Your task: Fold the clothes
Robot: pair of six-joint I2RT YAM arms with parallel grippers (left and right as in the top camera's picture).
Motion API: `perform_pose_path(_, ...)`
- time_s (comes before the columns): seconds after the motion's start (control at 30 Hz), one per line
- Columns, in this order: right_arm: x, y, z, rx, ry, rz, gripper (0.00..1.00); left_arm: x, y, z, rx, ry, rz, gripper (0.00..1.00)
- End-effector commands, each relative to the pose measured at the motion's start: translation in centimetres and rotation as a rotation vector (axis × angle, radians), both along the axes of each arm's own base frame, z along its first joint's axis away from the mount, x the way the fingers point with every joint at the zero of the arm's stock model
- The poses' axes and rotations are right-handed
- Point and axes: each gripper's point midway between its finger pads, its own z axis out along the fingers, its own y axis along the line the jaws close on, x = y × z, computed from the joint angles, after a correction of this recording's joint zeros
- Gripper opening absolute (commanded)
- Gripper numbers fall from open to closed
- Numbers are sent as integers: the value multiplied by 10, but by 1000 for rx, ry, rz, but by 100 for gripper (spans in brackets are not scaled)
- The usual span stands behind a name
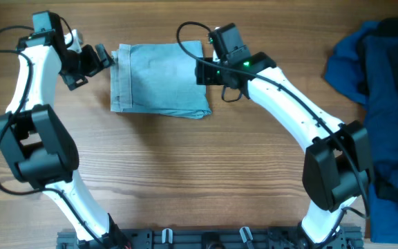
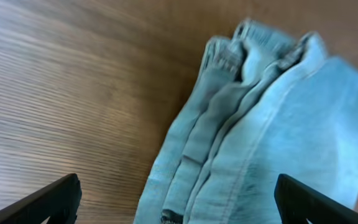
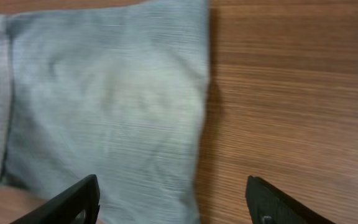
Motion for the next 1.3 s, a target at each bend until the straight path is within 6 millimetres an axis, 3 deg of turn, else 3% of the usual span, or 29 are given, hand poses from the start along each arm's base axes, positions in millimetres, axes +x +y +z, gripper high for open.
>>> perform_pose_path(0.0, 2, -20, -14, -55, 28, -22, 76, -8, -20, -26, -55, 52, -109, 100)
perform_pose_path(0.3, 7, -33, -15, -58, 35, -51, 76, -15, -53, -56, -61, 109, -229, 99)
perform_pose_path(0.47, 13, -47, -15, -54, 36, -84, 72, -18, -68, -56, -62, 122, -261, 89)
perform_pose_path(0.67, 26, -109, -20, -69, 77, -210, 75, -20, -77, -56, -63, 129, -281, 68)
perform_pose_path(0.77, 33, -144, -21, -85, 83, -258, 79, -22, -78, -56, -64, 134, -281, 63)
perform_pose_path(0.87, 39, -182, -21, -81, 86, -338, 83, -22, -78, -56, -65, 137, -281, 41)
perform_pose_path(0.97, 40, -217, -22, -82, 95, -406, 90, -23, -78, -56, -67, 143, -278, 4)
perform_pose_path(1.0, 39, -227, -23, -82, 106, -428, 98, -24, -78, -56, -67, 144, -278, 4)
perform_pose_path(1.1, 34, -246, -25, -85, 128, -467, 100, -22, -78, -56, -69, 143, -264, 4)
perform_pose_path(1.27, 35, -248, -25, -83, 126, -472, 99, -7, -73, -56, -55, 116, -168, 4)
